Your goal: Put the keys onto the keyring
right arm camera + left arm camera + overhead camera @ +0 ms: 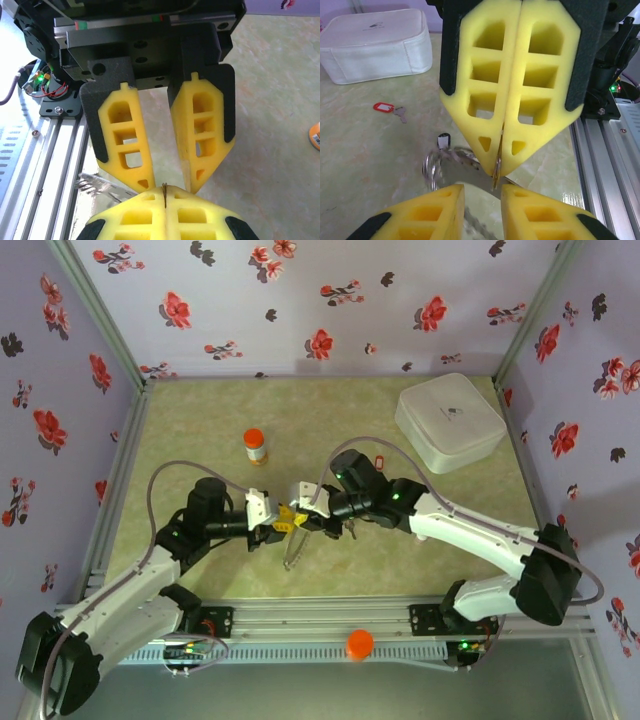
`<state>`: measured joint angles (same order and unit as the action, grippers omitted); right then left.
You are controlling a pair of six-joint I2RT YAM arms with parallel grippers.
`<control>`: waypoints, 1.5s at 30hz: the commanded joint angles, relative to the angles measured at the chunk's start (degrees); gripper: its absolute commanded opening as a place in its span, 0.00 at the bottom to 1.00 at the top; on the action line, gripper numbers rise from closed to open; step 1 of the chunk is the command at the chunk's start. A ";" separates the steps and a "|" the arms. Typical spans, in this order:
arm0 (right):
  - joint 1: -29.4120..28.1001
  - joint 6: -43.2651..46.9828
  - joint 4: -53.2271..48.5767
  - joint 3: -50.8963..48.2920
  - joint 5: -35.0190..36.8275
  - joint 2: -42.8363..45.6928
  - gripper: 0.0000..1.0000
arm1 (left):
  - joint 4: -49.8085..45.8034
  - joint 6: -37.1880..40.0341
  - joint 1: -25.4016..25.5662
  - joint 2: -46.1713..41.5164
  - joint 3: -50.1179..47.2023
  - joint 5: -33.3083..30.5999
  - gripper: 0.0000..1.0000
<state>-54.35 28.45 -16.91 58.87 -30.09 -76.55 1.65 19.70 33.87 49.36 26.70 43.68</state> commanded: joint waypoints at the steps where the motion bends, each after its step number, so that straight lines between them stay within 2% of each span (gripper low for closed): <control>1: -0.58 -1.13 2.87 0.67 -2.63 -0.70 0.00 | -0.50 0.16 0.23 0.57 0.63 1.79 0.25; 10: -0.76 -0.75 2.52 1.11 -1.55 -1.93 0.00 | -0.48 0.02 0.23 0.60 0.74 2.19 0.20; 18: -1.09 -0.67 1.63 1.48 -0.94 -2.46 0.00 | -0.26 -0.01 0.23 0.55 0.73 2.73 0.00; 19: -0.97 -1.66 2.48 1.06 -0.61 -1.86 0.01 | -0.25 0.30 0.23 0.52 0.80 2.73 0.00; 21: -0.85 -1.65 3.15 -0.06 -0.68 -0.22 0.16 | -0.29 0.55 0.28 0.22 0.73 2.77 0.00; 24: 0.69 -1.80 4.97 -3.06 -0.85 4.34 0.27 | 0.80 0.94 0.24 -0.43 0.17 2.64 0.00; 27: 2.94 -4.24 9.57 -7.85 -2.30 9.76 0.34 | 3.17 1.68 0.23 -1.39 -1.00 2.70 0.00; 34: 2.91 -6.56 14.85 -13.20 -3.37 10.64 0.33 | 10.46 1.61 0.23 -2.88 -4.19 3.25 0.00; 40: 1.91 -7.08 20.18 -13.62 -2.46 7.81 0.30 | 12.92 0.51 0.23 -2.66 -4.99 4.37 0.00; 45: 1.57 -8.36 22.24 -13.43 -4.37 5.77 0.25 | 13.54 0.18 0.22 -2.44 -5.16 4.74 0.00</control>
<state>-52.25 21.76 1.89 45.23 -32.42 -69.95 11.53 20.12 33.87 47.37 21.61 46.52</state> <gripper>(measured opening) 0.254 0.062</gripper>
